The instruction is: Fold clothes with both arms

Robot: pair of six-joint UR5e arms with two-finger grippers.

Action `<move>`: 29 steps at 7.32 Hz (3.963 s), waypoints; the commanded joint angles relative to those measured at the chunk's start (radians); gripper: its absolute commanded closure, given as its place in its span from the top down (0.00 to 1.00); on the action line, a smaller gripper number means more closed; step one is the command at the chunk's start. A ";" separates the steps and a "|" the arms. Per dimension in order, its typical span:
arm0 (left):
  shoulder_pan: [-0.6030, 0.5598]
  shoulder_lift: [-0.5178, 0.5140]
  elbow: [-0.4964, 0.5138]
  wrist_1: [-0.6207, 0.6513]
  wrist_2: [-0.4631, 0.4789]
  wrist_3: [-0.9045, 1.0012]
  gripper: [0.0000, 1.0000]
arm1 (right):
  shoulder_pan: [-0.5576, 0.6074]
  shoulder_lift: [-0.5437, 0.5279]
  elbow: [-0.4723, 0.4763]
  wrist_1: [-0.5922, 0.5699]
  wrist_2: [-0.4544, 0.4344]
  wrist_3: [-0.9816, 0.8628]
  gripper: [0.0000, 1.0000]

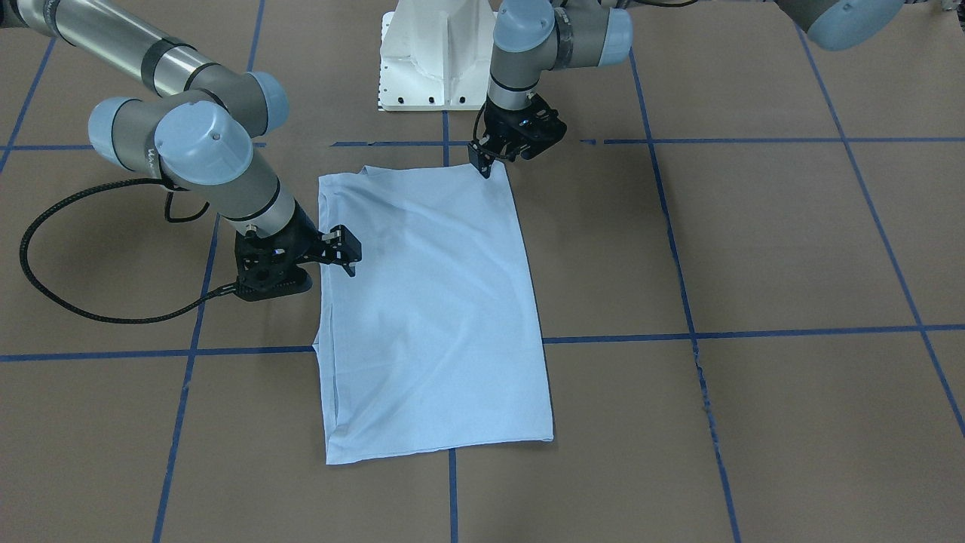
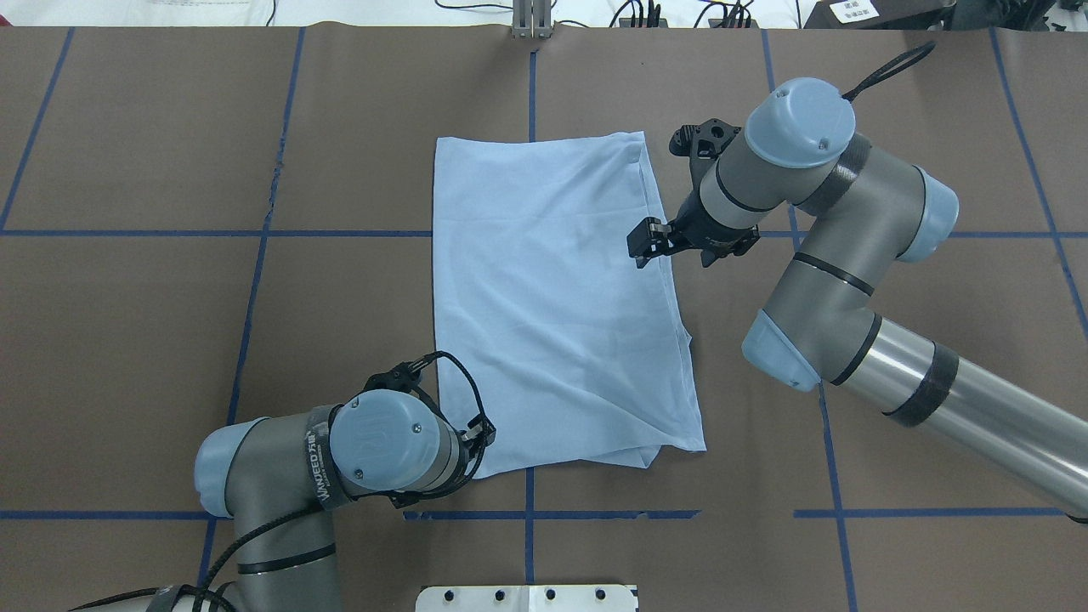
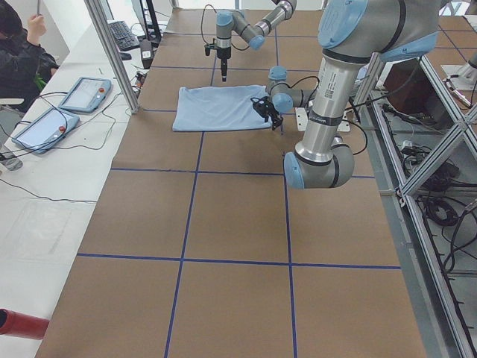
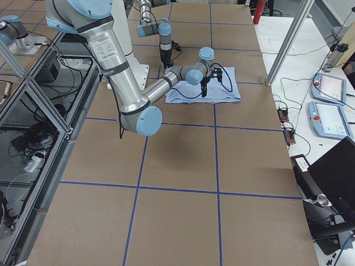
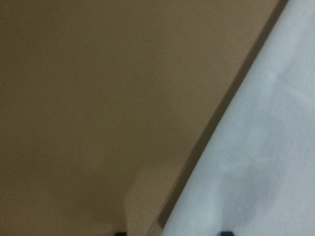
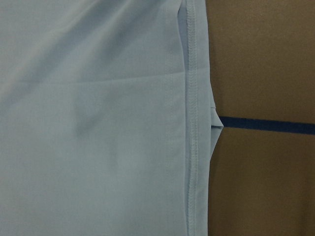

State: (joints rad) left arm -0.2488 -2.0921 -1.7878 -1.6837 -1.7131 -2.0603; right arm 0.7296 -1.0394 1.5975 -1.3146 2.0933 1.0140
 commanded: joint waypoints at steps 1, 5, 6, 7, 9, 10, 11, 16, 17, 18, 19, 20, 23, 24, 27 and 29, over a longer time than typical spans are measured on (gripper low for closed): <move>0.000 0.000 -0.001 -0.001 0.001 -0.001 0.34 | -0.001 -0.001 -0.002 0.000 -0.006 0.000 1.00; -0.001 0.001 -0.013 -0.001 0.001 0.005 0.00 | -0.001 -0.002 0.001 0.000 -0.006 0.000 1.00; -0.004 0.003 -0.025 0.001 0.001 0.014 0.00 | -0.002 -0.004 0.004 0.000 -0.007 0.008 1.00; -0.004 0.021 -0.059 0.001 -0.002 0.015 0.00 | -0.010 -0.004 0.010 0.000 -0.010 0.052 1.00; -0.004 0.043 -0.093 0.002 -0.005 0.040 0.00 | -0.099 -0.025 0.086 -0.002 -0.073 0.305 1.00; -0.003 0.041 -0.091 0.001 -0.006 0.049 0.00 | -0.174 -0.065 0.170 -0.011 -0.144 0.439 1.00; -0.003 0.038 -0.093 0.001 -0.008 0.049 0.00 | -0.246 -0.105 0.229 -0.015 -0.198 0.548 1.00; -0.003 0.027 -0.116 0.002 -0.011 0.063 0.00 | -0.424 -0.137 0.274 -0.178 -0.366 0.692 1.00; -0.003 0.027 -0.116 0.002 -0.011 0.063 0.00 | -0.426 -0.137 0.274 -0.179 -0.365 0.713 1.00; -0.003 0.027 -0.114 0.001 -0.011 0.063 0.00 | -0.426 -0.143 0.280 -0.179 -0.363 0.719 1.00; -0.003 0.027 -0.114 -0.001 -0.011 0.063 0.00 | -0.435 -0.149 0.280 -0.179 -0.364 0.733 1.00; -0.003 0.027 -0.114 -0.001 -0.011 0.063 0.00 | -0.437 -0.152 0.282 -0.179 -0.363 0.738 1.00; -0.001 0.027 -0.114 -0.001 -0.011 0.063 0.00 | -0.463 -0.189 0.314 -0.187 -0.364 0.764 1.00; -0.003 0.027 -0.114 -0.001 -0.011 0.063 0.00 | -0.478 -0.188 0.308 -0.187 -0.366 0.764 1.00; -0.003 0.029 -0.113 -0.002 -0.011 0.063 0.00 | -0.493 -0.177 0.298 -0.187 -0.368 0.764 1.00; -0.003 0.029 -0.113 -0.002 -0.011 0.063 0.00 | -0.492 -0.177 0.295 -0.187 -0.369 0.764 0.97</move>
State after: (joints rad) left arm -0.2516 -2.0632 -1.9008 -1.6858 -1.7242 -1.9966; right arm 0.2373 -1.2172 1.8949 -1.5018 1.7249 1.7778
